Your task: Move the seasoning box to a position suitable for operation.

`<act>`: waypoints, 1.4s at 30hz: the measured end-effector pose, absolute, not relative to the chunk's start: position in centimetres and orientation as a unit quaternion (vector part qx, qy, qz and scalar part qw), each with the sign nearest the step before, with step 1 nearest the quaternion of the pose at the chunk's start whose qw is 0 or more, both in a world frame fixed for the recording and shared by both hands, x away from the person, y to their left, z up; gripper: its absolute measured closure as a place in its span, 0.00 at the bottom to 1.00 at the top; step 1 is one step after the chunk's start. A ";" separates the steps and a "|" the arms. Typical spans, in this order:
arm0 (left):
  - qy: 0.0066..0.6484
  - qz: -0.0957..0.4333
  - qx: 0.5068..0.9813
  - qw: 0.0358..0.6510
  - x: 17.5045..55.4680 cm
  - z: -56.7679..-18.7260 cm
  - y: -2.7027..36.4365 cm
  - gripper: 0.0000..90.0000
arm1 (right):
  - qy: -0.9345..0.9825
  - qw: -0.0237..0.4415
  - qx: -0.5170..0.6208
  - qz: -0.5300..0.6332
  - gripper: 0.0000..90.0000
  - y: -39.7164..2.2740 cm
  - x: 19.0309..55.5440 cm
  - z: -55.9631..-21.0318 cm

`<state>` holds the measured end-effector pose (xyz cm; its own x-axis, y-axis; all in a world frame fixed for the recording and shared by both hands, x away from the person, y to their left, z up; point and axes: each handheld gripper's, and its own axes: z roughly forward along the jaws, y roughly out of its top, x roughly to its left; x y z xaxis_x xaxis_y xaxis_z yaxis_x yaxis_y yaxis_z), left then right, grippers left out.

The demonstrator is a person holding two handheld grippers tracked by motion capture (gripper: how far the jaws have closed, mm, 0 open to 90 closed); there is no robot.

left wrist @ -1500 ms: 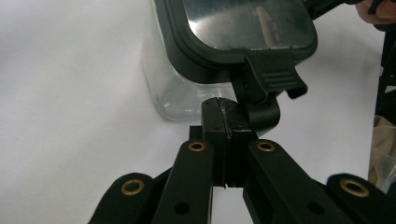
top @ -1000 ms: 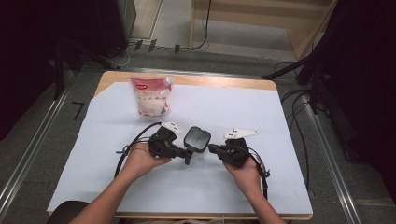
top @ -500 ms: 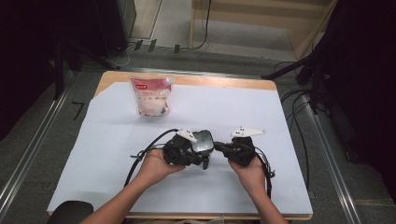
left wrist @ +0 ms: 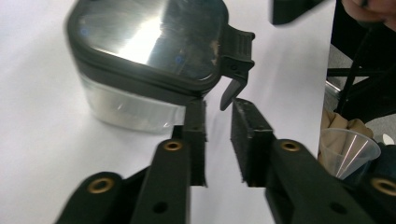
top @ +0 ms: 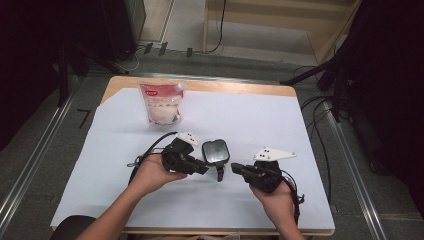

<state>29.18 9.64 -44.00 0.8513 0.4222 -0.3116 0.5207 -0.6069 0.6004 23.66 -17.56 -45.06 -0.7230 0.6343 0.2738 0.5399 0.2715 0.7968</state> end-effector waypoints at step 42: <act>0.289 -0.021 0.880 0.376 31.1 -43.6 13.4 0.46 | 0.831 0.008 0.349 0.432 1.00 -11.8 24.0 -49.2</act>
